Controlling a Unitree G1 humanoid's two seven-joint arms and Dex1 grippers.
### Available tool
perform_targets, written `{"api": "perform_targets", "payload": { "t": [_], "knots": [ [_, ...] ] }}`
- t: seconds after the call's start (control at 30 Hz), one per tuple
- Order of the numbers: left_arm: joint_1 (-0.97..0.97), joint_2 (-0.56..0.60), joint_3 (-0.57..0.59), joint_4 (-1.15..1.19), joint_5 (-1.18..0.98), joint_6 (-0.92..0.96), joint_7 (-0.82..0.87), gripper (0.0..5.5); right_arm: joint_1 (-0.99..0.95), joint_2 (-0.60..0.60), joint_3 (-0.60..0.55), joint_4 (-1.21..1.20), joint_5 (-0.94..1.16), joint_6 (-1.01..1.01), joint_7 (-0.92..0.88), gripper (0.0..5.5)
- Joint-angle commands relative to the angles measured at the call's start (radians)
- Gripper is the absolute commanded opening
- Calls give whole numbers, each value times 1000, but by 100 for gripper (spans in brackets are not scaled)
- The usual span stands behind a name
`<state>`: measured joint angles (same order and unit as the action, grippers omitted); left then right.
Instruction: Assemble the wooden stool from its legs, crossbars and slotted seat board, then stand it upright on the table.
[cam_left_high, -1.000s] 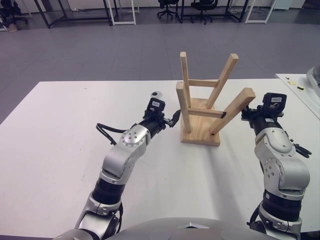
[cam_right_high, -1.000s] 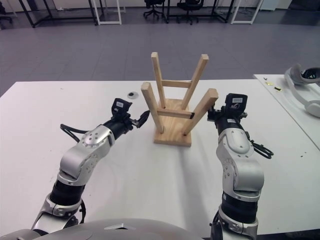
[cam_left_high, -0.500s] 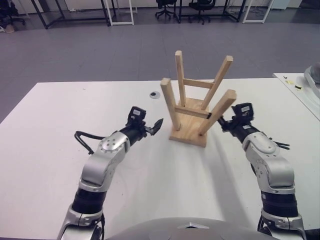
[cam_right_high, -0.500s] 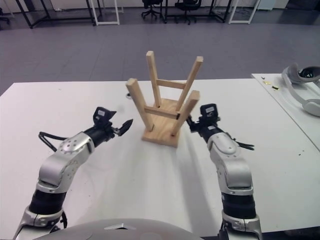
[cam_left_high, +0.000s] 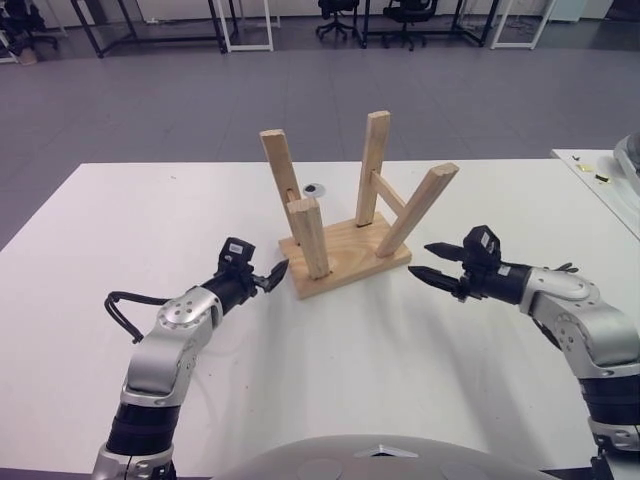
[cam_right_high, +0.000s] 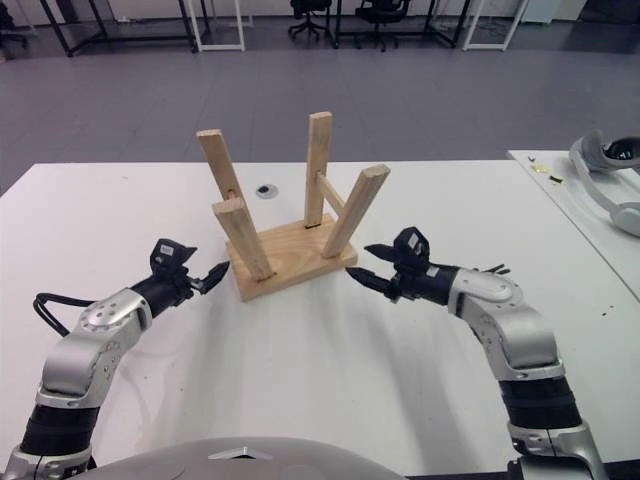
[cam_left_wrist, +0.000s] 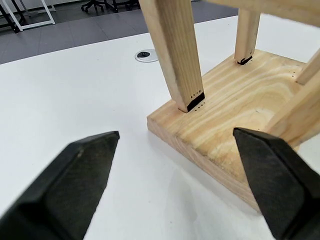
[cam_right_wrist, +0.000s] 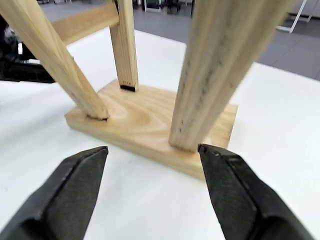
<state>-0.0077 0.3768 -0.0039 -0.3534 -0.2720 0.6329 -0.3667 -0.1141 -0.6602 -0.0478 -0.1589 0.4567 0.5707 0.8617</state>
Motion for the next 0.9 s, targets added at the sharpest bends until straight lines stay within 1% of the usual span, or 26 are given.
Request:
{"api": "perform_targets", "payload": {
  "t": [0.03, 0.1, 0.17, 0.23, 0.3, 0.4, 0.47, 0.53, 0.6, 0.63, 0.73, 0.8, 0.9],
  "knots": [
    [-15, -2, 3, 12, 7, -8, 1, 422, -195, 67, -42, 214, -107, -108, -178, 338],
    [-18, -2, -3, 15, 9, -12, -3, 422, -294, 127, -56, 309, -141, -154, -275, 338],
    [-20, 1, -7, 17, 11, -16, -7, 422, -374, 171, -41, 388, -172, -207, -314, 338],
    [-25, 2, -10, 18, 13, -16, -13, 422, -427, 211, -16, 418, -179, -240, -304, 338],
    [-23, 6, -10, 19, 14, -19, -20, 422, -429, 227, 22, 373, -146, -222, -217, 338],
    [-13, 30, 3, 35, 6, -31, -55, 422, -357, 157, 43, 234, -73, -136, -64, 338],
    [-10, 59, 14, 68, -8, -45, -105, 422, -303, 111, 21, 146, -20, -75, -6, 338],
    [6, 95, 36, 98, -24, -68, -165, 422, -262, 81, 0, 95, 10, -35, 14, 338],
    [29, 155, 62, 144, -43, -120, -269, 422, -234, 67, -21, 106, 1, -24, -6, 338],
    [44, 199, 66, 183, -51, -162, -350, 422, -216, 57, -27, 116, -3, -23, -8, 338],
    [79, 310, 30, 249, -37, -270, -548, 422, -157, 30, -7, 112, 3, -17, 42, 338],
    [58, 320, -6, 254, -31, -321, -616, 422, -151, 26, 30, 124, -6, -20, 75, 338],
    [-33, 281, -47, 284, 1, -386, -617, 422, -180, 15, 82, 188, -45, -48, 121, 338]
  ]
}}
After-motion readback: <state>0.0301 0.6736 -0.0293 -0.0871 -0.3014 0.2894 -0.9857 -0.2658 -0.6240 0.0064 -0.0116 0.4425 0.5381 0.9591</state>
